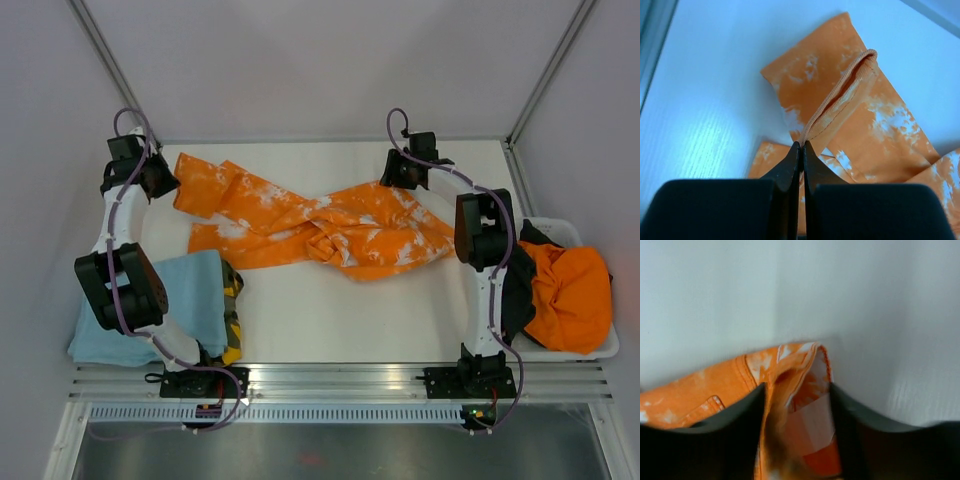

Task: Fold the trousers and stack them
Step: Flatten the trousers out

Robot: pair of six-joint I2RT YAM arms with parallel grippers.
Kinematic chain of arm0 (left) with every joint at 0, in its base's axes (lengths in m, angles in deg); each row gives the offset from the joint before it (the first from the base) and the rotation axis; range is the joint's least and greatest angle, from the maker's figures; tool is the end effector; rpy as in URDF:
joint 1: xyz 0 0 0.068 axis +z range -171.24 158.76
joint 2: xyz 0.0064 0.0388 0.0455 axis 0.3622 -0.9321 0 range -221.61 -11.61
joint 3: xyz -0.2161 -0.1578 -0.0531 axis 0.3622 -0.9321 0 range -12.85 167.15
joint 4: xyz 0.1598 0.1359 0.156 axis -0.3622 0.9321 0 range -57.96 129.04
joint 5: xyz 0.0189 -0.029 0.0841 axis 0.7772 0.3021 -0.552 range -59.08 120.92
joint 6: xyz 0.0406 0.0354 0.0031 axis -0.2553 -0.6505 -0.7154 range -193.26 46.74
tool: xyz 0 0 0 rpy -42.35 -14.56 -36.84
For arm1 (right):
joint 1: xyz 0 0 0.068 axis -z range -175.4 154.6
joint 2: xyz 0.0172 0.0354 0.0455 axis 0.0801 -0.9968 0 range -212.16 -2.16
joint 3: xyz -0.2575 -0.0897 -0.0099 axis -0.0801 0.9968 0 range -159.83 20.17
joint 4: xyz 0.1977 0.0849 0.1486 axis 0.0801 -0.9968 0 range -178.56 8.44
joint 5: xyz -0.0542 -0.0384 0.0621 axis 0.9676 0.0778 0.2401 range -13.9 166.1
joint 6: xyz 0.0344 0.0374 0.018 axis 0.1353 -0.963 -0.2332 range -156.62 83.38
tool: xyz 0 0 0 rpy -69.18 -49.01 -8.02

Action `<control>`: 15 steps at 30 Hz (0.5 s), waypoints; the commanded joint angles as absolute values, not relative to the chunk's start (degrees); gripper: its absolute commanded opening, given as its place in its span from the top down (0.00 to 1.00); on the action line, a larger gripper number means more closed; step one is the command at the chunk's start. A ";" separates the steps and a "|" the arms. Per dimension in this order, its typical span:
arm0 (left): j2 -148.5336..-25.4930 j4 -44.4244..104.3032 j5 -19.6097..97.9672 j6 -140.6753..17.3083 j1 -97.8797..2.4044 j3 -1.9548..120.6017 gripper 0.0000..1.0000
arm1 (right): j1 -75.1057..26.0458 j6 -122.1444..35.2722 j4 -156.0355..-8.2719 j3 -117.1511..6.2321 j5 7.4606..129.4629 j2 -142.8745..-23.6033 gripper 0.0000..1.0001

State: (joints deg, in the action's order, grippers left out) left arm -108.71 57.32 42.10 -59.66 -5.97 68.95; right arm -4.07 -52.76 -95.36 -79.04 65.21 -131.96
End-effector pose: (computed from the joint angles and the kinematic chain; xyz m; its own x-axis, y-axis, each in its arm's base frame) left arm 0.3757 0.0953 0.2977 -0.5826 -0.3981 -0.7085 -0.2606 0.9173 -0.3012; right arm 0.5015 0.0832 0.1671 -0.7425 0.1630 -0.6497 -0.0781 0.9423 0.3257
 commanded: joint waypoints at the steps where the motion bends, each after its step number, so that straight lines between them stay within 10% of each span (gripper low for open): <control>1: -107.41 54.02 45.07 -56.56 -3.58 70.39 0.98 | -4.54 -52.44 -96.41 -81.95 65.11 -134.34 0.50; 6: -108.72 53.93 45.24 -56.56 -2.34 72.32 0.98 | -4.54 -52.44 -98.87 -82.57 73.60 -134.35 1.00; 15: -113.72 53.31 43.49 -53.58 -1.99 81.98 0.98 | 4.42 -54.37 -94.57 -90.21 77.42 -131.01 1.00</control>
State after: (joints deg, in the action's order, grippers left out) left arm -111.57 56.56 43.47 -57.01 -2.34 76.78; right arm 0.11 -53.55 -99.01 -84.90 73.56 -134.23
